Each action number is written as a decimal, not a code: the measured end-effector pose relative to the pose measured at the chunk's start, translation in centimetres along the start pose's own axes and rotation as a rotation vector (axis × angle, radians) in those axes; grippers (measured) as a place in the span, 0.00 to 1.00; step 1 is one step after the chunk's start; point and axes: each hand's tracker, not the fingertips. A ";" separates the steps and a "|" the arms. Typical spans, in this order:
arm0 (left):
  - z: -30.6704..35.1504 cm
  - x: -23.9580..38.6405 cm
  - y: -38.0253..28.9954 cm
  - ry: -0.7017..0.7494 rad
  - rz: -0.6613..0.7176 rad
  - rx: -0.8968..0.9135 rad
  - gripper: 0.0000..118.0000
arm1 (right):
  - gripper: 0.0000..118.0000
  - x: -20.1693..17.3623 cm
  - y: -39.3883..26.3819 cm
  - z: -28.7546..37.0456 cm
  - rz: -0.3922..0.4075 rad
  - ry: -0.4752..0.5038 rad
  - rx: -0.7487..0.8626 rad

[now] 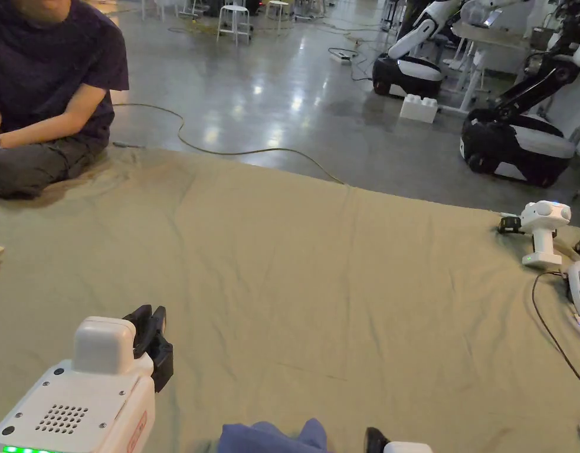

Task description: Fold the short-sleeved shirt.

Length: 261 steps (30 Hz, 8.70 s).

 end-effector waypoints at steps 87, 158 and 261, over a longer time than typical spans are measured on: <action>-9.5 -7.0 -8.6 -0.817 0.536 -0.967 0.20 | 0.00 0.5 -3.1 -3.5 0.032 0.005 -0.152; -6.3 4.9 4.5 -0.031 -0.053 0.014 0.06 | 0.00 6.1 12.2 -2.6 -0.036 -0.197 0.262; -4.3 5.5 4.7 0.010 -0.063 0.102 0.83 | 0.98 4.9 15.4 -1.8 -0.201 -0.263 0.177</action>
